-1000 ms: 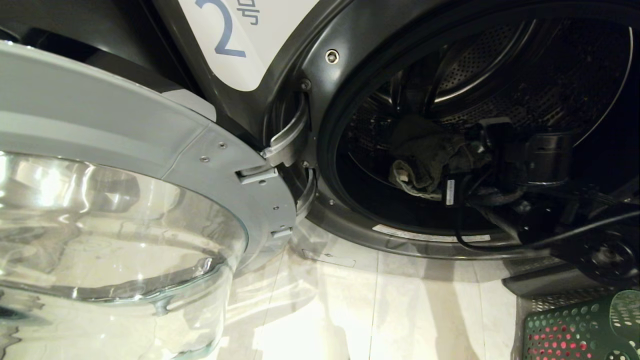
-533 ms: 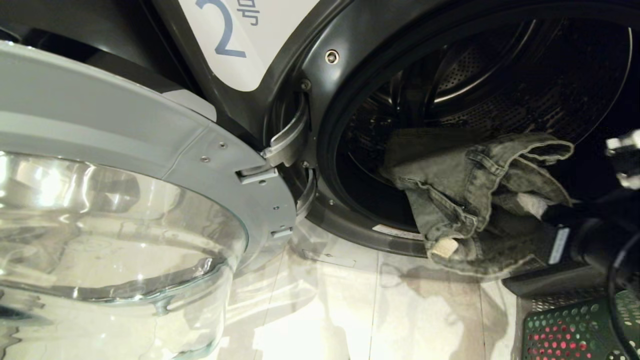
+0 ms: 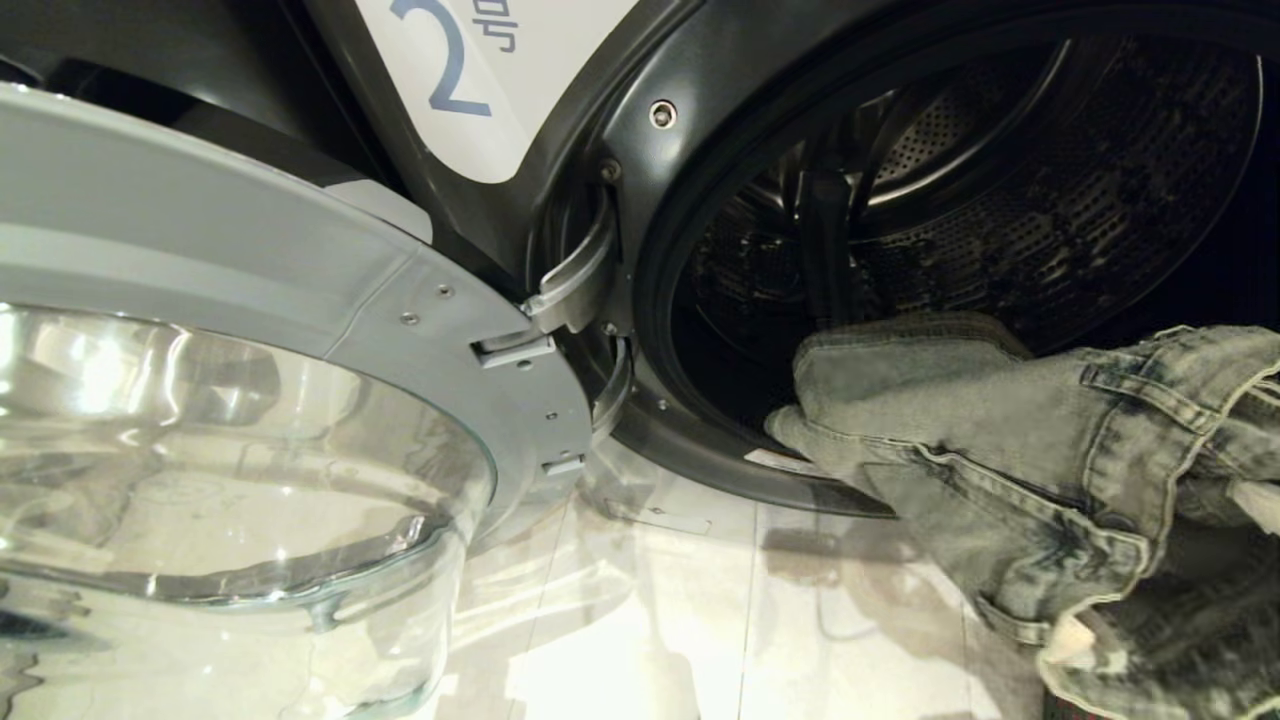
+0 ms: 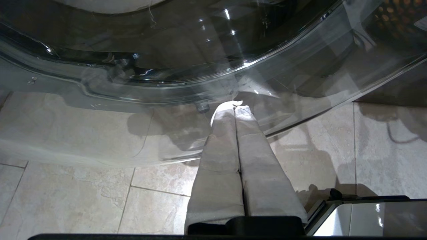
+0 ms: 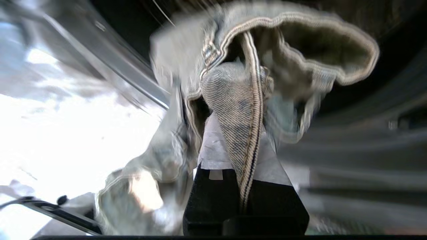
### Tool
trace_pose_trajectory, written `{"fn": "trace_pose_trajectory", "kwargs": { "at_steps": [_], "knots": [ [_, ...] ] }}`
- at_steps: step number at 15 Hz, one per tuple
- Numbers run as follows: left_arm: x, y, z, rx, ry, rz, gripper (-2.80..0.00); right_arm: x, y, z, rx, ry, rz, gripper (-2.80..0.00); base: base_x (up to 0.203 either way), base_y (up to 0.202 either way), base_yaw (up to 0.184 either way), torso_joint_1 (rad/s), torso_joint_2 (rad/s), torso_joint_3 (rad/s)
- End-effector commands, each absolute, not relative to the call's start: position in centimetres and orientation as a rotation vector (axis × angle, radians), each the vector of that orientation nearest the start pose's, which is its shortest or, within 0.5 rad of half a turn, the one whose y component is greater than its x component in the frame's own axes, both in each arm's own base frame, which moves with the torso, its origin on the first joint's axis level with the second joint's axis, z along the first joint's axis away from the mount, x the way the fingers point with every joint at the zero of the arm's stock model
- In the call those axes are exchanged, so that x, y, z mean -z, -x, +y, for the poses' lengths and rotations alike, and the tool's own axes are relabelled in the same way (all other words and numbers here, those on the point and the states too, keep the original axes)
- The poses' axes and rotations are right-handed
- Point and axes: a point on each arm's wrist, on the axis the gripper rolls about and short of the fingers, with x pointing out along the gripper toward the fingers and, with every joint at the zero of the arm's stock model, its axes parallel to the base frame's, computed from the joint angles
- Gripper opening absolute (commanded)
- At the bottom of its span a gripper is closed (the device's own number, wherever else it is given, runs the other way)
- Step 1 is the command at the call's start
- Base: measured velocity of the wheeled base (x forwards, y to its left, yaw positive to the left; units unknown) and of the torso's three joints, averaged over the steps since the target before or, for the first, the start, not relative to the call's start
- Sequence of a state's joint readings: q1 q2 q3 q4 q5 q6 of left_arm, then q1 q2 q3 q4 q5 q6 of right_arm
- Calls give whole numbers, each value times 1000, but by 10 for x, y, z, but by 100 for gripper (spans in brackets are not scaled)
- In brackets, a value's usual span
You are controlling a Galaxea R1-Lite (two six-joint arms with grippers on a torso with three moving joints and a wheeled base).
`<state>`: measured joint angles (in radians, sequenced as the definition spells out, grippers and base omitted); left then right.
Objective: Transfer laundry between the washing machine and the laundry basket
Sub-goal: Pick a cloth and place it into the basket
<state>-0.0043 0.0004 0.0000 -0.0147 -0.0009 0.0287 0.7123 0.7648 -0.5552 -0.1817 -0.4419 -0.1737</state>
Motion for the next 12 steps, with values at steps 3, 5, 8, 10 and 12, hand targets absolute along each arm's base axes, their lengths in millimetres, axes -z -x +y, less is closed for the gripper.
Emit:
{"fn": "trace_pose_trajectory", "kwargs": {
  "at_steps": [3, 5, 8, 10, 12],
  "knots": [
    [-76, 22, 0, 4, -30, -11, -280, -251, -54, 36, -315, 176, -45, -280, -20, 0, 0, 1, 0, 1],
    [-76, 22, 0, 4, -29, -11, -280, -247, -56, 37, -322, 183, -32, -280, -175, 0, -1, 5, 3, 2],
    [-76, 22, 0, 4, -29, -11, -280, -245, -60, 41, -332, 195, -13, -280, -193, 0, 1, 1, 5, 2],
    [-76, 22, 0, 4, -29, -14, -280, -248, -64, 44, -333, 199, -8, -280, -65, 0, 0, -2, 2, 1],
    [-76, 22, 0, 4, -29, -13, -280, -253, -67, 47, -332, 210, -14, -280, 0, 0, 0, 0, 0, 0]
  ]
}}
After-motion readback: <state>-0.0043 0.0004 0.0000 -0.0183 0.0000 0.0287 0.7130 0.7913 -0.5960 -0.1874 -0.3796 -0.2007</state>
